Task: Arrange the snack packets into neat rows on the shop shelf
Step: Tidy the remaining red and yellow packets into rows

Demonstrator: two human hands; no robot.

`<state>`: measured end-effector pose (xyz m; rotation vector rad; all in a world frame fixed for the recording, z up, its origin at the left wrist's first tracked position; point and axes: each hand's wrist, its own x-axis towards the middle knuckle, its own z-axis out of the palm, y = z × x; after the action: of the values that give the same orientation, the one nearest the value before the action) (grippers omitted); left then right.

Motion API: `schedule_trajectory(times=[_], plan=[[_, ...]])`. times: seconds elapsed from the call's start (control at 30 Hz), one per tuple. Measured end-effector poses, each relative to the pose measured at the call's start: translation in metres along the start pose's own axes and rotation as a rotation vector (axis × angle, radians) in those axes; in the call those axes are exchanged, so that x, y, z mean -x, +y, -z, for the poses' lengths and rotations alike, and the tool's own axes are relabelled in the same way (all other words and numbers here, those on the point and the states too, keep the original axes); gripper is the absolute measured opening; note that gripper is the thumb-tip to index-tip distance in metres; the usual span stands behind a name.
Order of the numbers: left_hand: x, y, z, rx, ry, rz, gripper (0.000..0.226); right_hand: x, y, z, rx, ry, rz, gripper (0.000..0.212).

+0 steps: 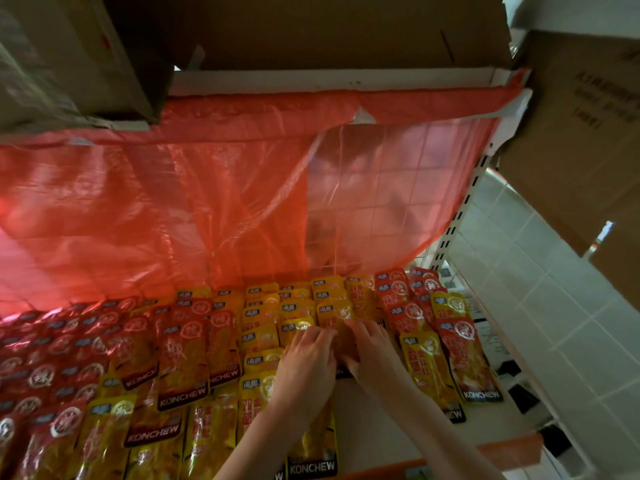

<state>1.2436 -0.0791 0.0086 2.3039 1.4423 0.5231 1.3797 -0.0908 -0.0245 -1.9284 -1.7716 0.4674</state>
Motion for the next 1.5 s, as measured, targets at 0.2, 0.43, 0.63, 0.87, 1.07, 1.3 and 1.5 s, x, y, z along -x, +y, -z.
schedule_trajectory(times=[0.2,0.43,0.63,0.87,1.07,1.3,1.5], plan=[[0.003,-0.002,-0.001,0.008,0.023,-0.023,0.037,0.000,-0.003,-0.002,-0.036,0.031,-0.043,0.056],[0.015,0.008,-0.002,0.045,0.083,-0.082,0.033,0.025,0.004,0.012,-0.050,0.180,0.097,0.025],[0.025,0.028,-0.017,0.110,-0.008,-0.112,0.032,0.060,0.027,0.034,0.090,0.403,0.098,0.024],[0.034,0.050,-0.045,0.139,-0.100,-0.117,0.041,0.084,0.056,0.030,0.147,0.496,0.031,0.022],[0.031,0.060,-0.059,0.207,-0.126,-0.065,0.028,0.095,0.064,0.016,0.233,0.455,-0.093,0.043],[0.021,0.073,-0.068,0.603,-0.143,0.218,0.021,0.099,0.064,0.018,0.240,0.417,-0.063,0.037],[0.010,0.074,-0.066,0.740,-0.130,0.329,0.027,0.103,0.058,0.023,0.043,0.483,0.043,0.027]])
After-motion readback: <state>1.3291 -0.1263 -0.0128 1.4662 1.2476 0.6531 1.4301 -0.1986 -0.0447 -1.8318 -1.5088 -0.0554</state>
